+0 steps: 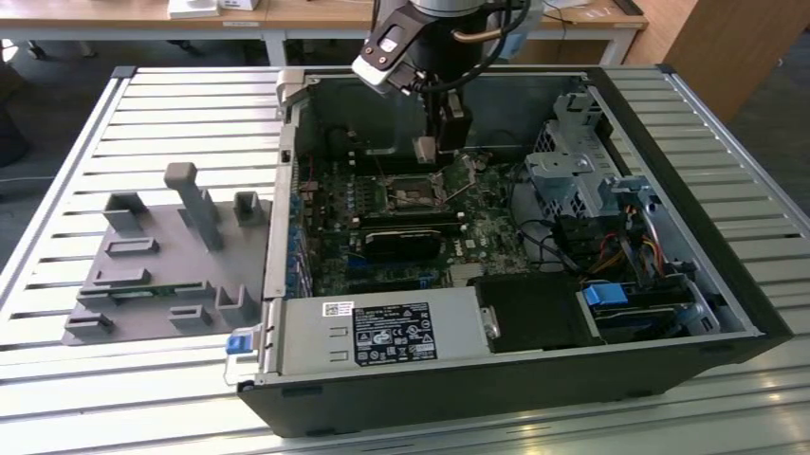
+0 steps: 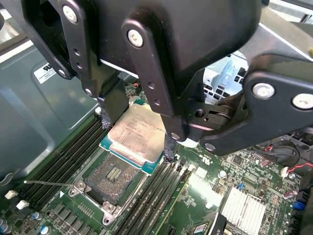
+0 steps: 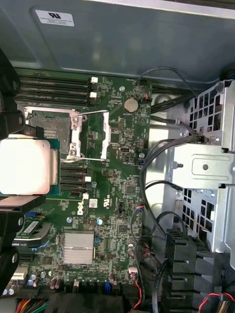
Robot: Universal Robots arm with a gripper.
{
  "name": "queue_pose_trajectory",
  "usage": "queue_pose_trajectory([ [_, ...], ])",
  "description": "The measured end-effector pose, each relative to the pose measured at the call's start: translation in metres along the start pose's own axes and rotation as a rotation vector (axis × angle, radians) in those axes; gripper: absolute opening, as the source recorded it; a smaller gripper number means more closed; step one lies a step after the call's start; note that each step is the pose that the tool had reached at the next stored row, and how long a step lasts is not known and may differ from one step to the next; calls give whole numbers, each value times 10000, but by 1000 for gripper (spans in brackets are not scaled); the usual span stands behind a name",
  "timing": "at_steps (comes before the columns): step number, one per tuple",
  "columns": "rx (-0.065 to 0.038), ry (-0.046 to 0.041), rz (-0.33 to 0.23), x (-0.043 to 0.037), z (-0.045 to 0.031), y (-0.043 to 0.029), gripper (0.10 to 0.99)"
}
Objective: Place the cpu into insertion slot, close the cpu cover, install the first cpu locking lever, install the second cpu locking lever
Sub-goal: 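Place the cpu into insertion slot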
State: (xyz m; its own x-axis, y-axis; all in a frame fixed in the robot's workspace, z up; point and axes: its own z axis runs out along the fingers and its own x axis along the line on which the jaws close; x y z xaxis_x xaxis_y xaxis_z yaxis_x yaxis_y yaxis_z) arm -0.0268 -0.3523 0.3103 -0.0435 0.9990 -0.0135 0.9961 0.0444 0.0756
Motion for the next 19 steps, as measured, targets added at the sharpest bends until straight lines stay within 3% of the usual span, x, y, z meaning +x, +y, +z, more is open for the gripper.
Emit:
queue_pose_trajectory([
  [19, 9, -82, -6, 4, 153, -11, 541],
])
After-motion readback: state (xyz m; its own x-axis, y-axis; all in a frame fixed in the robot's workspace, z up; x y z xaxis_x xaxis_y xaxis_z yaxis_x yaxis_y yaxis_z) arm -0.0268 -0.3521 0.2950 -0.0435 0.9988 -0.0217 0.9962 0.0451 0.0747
